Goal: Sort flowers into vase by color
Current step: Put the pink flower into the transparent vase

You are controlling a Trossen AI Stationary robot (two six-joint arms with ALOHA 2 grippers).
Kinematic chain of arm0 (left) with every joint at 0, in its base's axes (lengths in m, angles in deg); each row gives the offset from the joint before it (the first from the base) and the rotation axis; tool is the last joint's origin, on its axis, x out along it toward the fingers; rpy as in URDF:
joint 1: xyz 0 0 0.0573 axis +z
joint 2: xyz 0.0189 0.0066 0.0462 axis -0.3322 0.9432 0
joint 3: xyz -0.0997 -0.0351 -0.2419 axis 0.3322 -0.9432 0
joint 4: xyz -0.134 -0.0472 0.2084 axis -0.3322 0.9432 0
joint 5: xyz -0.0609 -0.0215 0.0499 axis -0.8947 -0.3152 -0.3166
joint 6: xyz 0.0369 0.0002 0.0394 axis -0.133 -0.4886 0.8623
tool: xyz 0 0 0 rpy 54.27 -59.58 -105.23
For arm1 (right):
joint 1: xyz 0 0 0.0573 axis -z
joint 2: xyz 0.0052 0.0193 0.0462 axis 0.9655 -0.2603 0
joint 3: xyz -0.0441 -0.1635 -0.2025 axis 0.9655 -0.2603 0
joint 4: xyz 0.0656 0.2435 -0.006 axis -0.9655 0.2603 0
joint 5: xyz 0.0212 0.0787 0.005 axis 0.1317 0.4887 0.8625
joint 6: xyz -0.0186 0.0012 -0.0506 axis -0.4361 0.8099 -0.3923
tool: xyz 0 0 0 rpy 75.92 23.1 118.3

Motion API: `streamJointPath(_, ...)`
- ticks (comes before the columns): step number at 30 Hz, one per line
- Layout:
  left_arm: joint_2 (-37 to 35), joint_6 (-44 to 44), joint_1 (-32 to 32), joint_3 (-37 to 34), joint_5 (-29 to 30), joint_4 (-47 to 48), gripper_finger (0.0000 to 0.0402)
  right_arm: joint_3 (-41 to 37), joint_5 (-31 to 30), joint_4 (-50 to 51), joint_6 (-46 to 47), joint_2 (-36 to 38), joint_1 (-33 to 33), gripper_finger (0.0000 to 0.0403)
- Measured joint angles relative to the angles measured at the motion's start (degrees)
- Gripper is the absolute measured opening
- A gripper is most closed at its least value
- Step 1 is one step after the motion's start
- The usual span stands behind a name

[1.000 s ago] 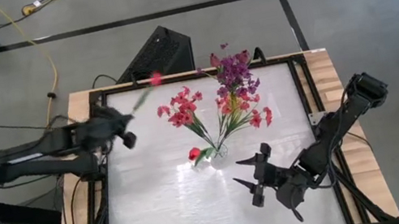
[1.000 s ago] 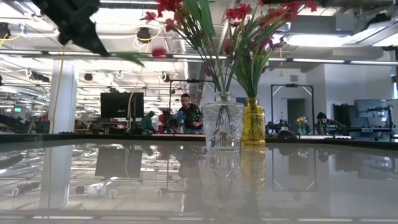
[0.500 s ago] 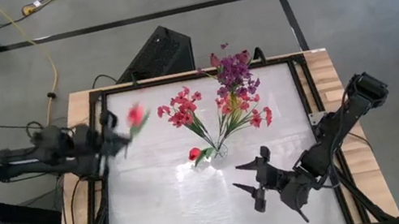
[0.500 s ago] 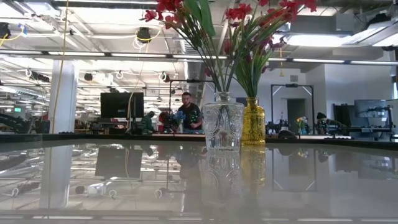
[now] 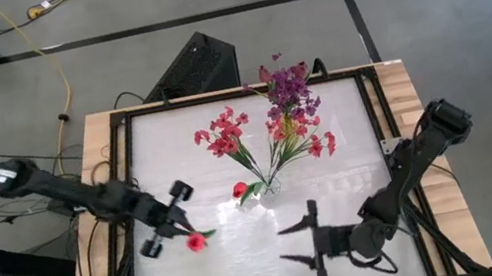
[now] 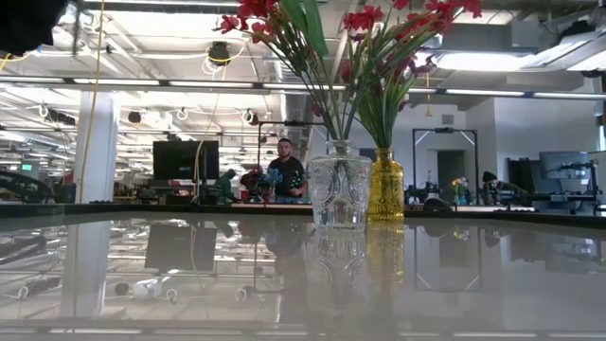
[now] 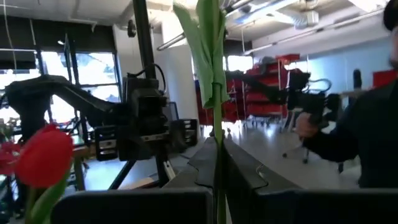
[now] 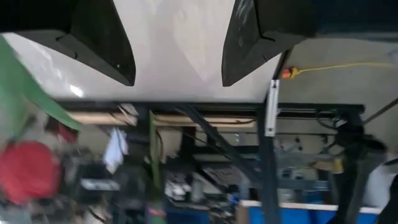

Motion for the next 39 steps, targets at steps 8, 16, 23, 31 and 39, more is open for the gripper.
streamJointPath(8, 19.94, 2.28, -3.62, 7.04, 1.65, -7.73, 0.0, 0.26, 2.95, -23.96, -18.47, -8.71, 2.96, 0.0264)
streamJointPath(16, 29.29, 1.72, -3.6, 13.45, 1.82, -7.56, 0.0, 5.82, 3.37, -27.33, -25.2, -15.32, 6.15, 0.0264)
streamJointPath(23, 31.7, 1.38, -3.55, 15.97, 6.53, -6.9, 0.0, 9.16, 8.89, -27.0, -25.11, -16.76, 7.73, 0.0264)
streamJointPath(31, 31.68, 1.33, -3.36, 16.04, 11.88, -6.54, 0.0, 9.46, 11.85, -27.56, -20.59, -16.7, 9.65, 0.0208)
streamJointPath(39, 31.68, 0.39, -3.32, 16.04, 13.2, -6.69, 0.0001, 9.46, 8.88, -27.13, -19.1, -16.68, 9.95, 0.0063)
